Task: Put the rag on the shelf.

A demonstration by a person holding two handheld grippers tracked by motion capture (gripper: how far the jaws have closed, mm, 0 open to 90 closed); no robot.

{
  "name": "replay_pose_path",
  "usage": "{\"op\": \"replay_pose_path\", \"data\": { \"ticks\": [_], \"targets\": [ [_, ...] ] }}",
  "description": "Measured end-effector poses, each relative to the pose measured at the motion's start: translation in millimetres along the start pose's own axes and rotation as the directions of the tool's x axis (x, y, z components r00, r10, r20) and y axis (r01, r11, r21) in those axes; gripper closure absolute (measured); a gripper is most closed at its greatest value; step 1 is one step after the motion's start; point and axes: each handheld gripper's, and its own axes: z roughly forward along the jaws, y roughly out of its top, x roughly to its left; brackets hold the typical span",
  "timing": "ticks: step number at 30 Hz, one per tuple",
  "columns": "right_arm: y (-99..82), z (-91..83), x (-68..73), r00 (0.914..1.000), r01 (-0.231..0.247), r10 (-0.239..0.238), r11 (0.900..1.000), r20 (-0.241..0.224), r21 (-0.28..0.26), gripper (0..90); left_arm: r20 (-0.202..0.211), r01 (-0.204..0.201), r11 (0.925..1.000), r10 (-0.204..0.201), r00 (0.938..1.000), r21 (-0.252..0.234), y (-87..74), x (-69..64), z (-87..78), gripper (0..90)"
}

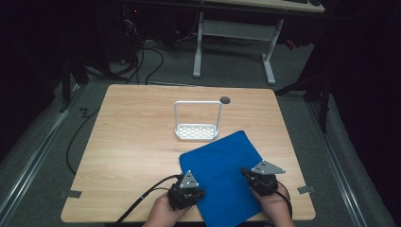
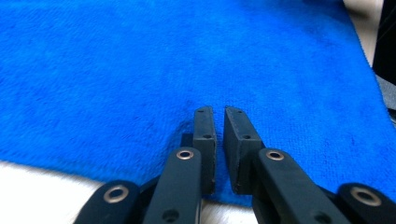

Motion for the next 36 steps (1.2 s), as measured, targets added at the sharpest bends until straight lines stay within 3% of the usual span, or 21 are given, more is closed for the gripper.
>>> {"op": "replay_pose_path", "data": {
  "ticks": [2,6,8,10,13,15,18,19,21,24,26,28,32,36],
  "targets": [
    [-2.9,-2.7,-7.4,0.9995,-0.005,0.005,1.0,0.03,0.001,90.0,-0.003,0.028,0.9996,-0.028,0.9996,-0.008,-5.2,11.3,-7.7,83.5],
    [-4.8,-8.1,-15.5,0.9981,-0.04,0.041,0.9991,0.045,-0.015,90.0,-0.004,0.068,0.9977,-0.068,0.9977,-0.005,-13.2,26.1,-21.0,82.9],
    [-7.2,-9.2,-18.7,0.9974,-0.053,0.053,0.9985,0.048,-0.013,90.0,-0.045,0.1,0.995,-0.1,0.9939,-0.003,-22.5,41.8,-37.8,82.4],
    [-7.2,-7.9,-18.1,0.9972,-0.059,0.059,0.9982,0.046,-0.012,90.0,-0.085,0.135,0.9908,-0.135,0.9872,-0.008,-27.9,54.8,-48.6,81.8],
    [-4.6,-2.8,-14.8,0.9976,-0.062,0.062,0.998,0.031,-0.009,90.0,-0.134,0.198,0.9799,-0.2,0.9706,-0.026,-34.3,73.5,-61.7,80.4],
    [-1.8,3.5,-12.1,0.9989,-0.044,0.044,0.999,0.015,-0.005,90.0,-0.155,0.215,0.9758,-0.219,0.9635,-0.043,-35.4,80.6,-66.9,78.7],
    [4.3,15.2,-6.7,0.9994,-0.035,0.035,0.9994,-0.007,0.007,90.0,-0.144,0.203,0.9711,-0.221,0.9647,-0.125,-32.4,83.0,-71.3,75.1],
    [6.3,19.8,-5.1,0.9997,-0.024,0.024,0.9996,-0.009,0.012,90.0,-0.158,0.196,0.9706,-0.217,0.9633,-0.14,-30.6,83.0,-70.3,73.2],
    [9.4,28.2,-3.2,0.9998,-0.016,0.017,0.9995,-0.012,0.026,90.0,-0.184,0.194,0.972,-0.216,0.9588,-0.133,-27.8,86.5,-64.0,67.7],
    [11.2,34.7,-3.9,1.0,-0.009,0.009,0.999,-0.002,0.044,90.0,-0.179,0.217,0.9702,-0.233,0.9557,-0.108,-27.0,91.6,-56.3,67.0],
    [8.7,41.3,-5.0,0.9999,0.008,-0.009,0.9969,0.008,0.078,90.0,-0.195,0.197,0.9762,-0.211,0.9577,-0.091,-26.5,91.0,-52.3,68.9],
    [7.3,39.8,-4.8,1.0,-0.005,0.005,0.9971,0.002,0.077,90.0,-0.199,0.192,0.977,-0.207,0.9579,-0.093,-27.8,89.8,-52.9,68.9],
    [3.8,36.2,-2.0,0.9999,-0.008,0.009,0.9975,-0.011,0.07,90.0,-0.173,0.21,0.9725,-0.225,0.9588,-0.101,-34.8,86.9,-58.5,68.9],
    [0.0,31.1,2.0,0.9996,0.0,0.002,0.9977,-0.029,0.067,90.0,-0.155,0.209,0.975,-0.219,0.9634,-0.075,-39.1,80.5,-64.2,69.4]
  ]
}}
